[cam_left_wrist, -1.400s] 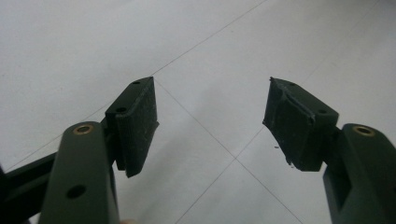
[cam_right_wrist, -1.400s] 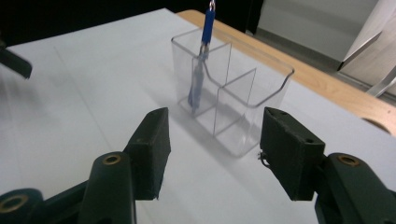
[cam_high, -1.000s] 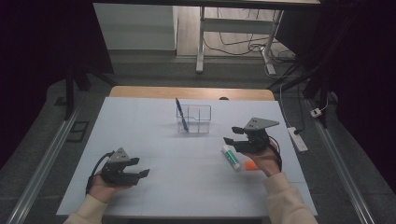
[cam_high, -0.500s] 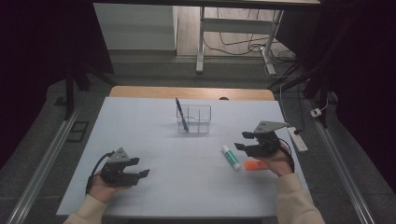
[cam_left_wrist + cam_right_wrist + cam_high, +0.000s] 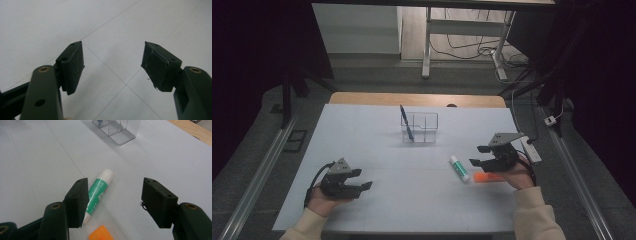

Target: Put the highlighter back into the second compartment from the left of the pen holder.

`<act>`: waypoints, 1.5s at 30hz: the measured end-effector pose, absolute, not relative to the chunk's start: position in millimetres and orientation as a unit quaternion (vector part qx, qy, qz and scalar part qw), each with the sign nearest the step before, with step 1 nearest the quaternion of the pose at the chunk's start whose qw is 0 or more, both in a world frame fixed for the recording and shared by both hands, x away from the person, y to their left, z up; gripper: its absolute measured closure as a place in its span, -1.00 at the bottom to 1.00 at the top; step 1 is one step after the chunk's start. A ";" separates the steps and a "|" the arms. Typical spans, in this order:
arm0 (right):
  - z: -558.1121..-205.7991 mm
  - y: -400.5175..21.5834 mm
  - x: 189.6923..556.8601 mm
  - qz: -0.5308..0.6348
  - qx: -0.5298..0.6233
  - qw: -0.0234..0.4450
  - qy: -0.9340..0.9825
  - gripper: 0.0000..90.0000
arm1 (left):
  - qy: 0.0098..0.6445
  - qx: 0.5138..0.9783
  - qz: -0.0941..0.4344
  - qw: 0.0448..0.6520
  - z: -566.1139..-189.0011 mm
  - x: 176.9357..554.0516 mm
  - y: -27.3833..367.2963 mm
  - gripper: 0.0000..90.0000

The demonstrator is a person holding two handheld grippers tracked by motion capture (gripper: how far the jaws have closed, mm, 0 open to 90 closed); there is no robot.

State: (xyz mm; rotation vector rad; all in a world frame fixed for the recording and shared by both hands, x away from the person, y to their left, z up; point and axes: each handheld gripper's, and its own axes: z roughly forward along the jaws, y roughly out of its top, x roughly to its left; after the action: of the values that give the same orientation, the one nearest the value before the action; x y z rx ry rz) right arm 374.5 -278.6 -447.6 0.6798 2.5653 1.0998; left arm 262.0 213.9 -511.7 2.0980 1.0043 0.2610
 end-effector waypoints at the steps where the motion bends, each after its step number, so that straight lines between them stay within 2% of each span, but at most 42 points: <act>1: -447.9 -279.4 374.3 0.380 0.234 0.131 0.885 -0.15 | 0.395 0.825 0.103 0.390 -511.5 261.9 213.8 -0.25; 33: -474.9 -286.3 372.1 0.251 0.177 0.081 0.948 -0.37 | 0.392 0.827 0.101 0.390 -511.7 261.8 214.0 -0.26; 39: -482.5 -284.3 371.9 0.228 0.167 0.072 0.957 -0.33 | 0.391 0.828 0.101 0.389 -511.9 261.9 213.7 -0.26; 45: -488.5 -281.1 372.4 0.213 0.155 0.066 0.962 -0.17 | 0.390 0.829 0.101 0.388 -512.1 261.6 213.4 -0.26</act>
State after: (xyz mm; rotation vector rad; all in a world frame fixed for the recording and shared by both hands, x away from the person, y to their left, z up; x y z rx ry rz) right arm 372.4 -281.1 -488.5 0.4682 2.9035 0.6417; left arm 261.6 213.4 -512.1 2.1098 0.9925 0.2559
